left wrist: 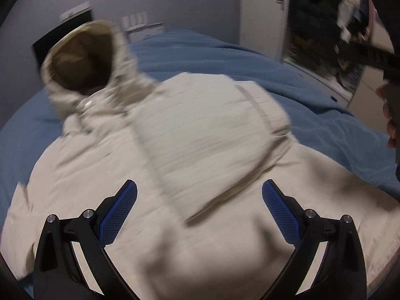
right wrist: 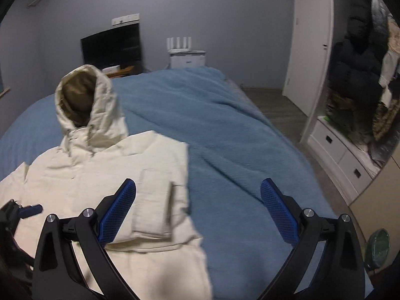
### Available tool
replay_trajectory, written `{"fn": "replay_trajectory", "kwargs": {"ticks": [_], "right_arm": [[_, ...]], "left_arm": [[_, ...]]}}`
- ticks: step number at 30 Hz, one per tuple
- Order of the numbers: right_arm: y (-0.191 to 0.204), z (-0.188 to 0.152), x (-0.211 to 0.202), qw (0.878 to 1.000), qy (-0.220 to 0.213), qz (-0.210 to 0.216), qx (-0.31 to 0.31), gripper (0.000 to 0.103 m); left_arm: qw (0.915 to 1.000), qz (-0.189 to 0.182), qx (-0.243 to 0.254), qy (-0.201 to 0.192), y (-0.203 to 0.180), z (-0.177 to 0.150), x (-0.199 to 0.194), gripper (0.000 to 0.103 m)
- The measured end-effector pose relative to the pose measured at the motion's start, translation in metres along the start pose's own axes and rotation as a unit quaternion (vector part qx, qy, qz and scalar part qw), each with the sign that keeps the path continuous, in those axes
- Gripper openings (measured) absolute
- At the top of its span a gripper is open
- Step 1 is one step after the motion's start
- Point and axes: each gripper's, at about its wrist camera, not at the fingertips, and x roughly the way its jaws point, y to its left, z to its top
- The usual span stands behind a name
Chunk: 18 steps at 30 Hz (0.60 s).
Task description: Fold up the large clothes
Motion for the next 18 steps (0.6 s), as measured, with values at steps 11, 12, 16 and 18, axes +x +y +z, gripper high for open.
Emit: {"fn": "replay_trajectory", "kwargs": {"ticks": [11, 12, 16, 18], "right_arm": [[-0.003, -0.008, 0.013, 0.999, 0.02, 0.027, 0.024, 0.096], [-0.003, -0.009, 0.014, 0.999, 0.019, 0.028, 0.024, 0.096], [-0.004, -0.009, 0.011, 0.999, 0.014, 0.032, 0.033, 0.096], [-0.005, -0.008, 0.009, 0.998, 0.011, 0.036, 0.04, 0.096]], "left_arm": [[0.9926, 0.055, 0.097, 0.049, -0.06, 0.019, 0.067, 0.024], [0.9936, 0.042, 0.092, 0.05, -0.056, 0.019, 0.067, 0.008], [0.9954, 0.057, 0.075, 0.015, -0.031, 0.014, 0.038, 0.002], [0.997, 0.056, 0.054, 0.002, -0.013, 0.011, 0.02, 0.002]]}}
